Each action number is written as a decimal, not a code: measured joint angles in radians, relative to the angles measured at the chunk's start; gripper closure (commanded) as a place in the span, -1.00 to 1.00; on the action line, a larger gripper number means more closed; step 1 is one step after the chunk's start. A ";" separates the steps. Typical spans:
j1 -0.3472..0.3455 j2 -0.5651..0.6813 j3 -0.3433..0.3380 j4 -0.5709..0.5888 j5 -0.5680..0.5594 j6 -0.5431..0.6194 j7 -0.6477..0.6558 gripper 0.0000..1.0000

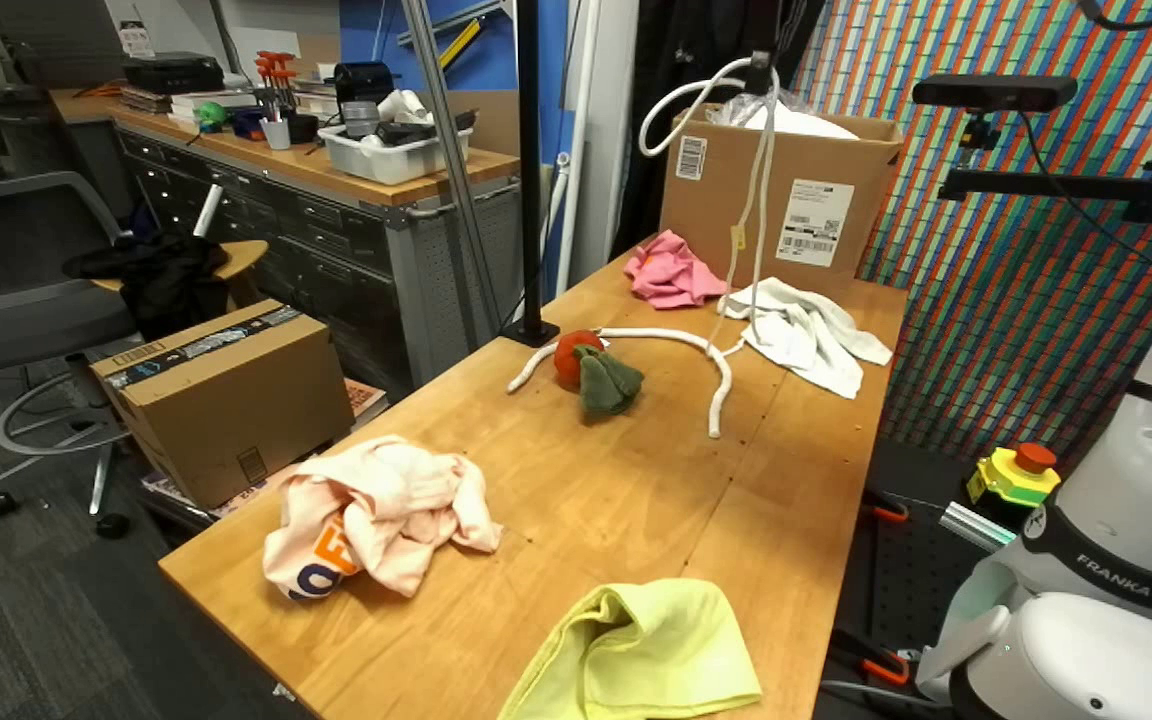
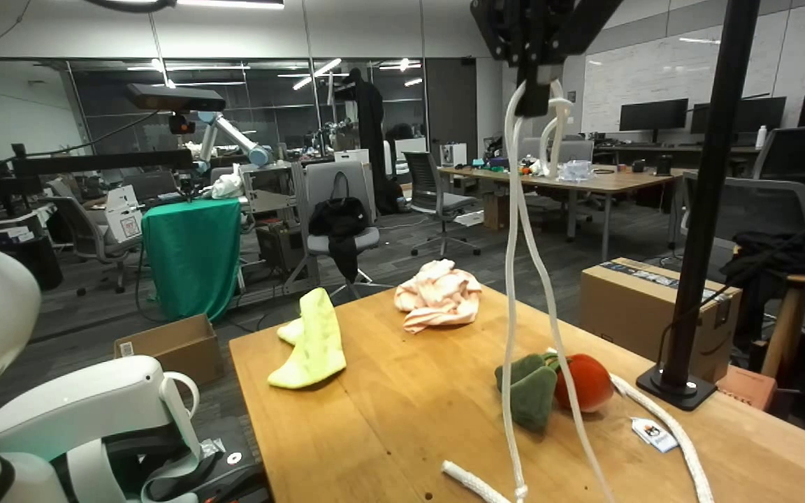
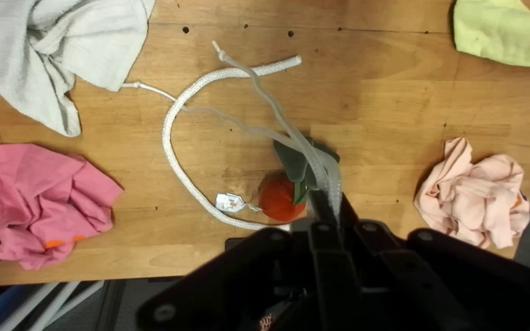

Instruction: Move the peach shirt and green towel to the left then move the green towel towards you, then move the pink shirt to the right, then move the white towel to the right, move one rope towards you

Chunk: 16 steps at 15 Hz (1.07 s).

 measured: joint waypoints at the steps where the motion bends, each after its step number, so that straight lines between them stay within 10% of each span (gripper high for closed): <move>1: 0.003 -0.015 0.000 0.009 0.005 -0.004 0.001 0.94; 16: 0.063 -0.061 0.011 0.216 0.038 -0.039 0.071 0.94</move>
